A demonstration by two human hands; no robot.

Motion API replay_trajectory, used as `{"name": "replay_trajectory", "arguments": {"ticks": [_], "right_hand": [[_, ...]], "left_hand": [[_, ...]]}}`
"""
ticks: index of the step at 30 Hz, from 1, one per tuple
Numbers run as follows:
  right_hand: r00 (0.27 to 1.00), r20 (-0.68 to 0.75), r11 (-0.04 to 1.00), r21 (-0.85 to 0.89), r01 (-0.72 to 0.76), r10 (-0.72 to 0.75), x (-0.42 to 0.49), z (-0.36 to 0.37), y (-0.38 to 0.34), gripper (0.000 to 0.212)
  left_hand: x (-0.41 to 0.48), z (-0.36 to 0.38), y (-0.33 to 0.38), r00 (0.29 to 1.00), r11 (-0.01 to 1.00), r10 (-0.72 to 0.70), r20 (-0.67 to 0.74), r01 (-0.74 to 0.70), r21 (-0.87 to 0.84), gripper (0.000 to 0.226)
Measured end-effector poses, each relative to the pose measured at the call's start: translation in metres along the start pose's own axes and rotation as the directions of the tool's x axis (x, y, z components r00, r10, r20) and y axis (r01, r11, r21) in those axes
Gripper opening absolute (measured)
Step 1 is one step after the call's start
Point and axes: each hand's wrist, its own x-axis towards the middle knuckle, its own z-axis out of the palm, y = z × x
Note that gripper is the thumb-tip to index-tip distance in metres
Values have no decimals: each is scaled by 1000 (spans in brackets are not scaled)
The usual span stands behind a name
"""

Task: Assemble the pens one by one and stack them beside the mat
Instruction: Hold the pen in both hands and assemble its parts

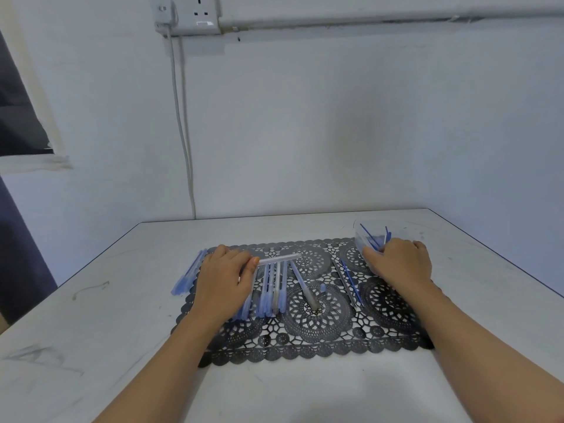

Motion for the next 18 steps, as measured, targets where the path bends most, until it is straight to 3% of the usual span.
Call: {"name": "replay_trajectory", "arguments": {"ticks": [3,7,11,18], "right_hand": [[995,-99,979,205,17,4,1,5,2,51],[961,-269,888,425,174,-60,4,3,0,20],[898,-416,822,456,341,-142,1,-2,-6,14],[797,-512,735,396,551,-321,-8,-5,-20,36]], "left_hand": [[0,1,0,1000,1000,-6,8,6,-3,33],[1,1,0,1000,1000,-21,21,21,1,39],[1,1,0,1000,1000,-23,21,23,3,40],[1,1,0,1000,1000,-21,20,21,7,40]]}}
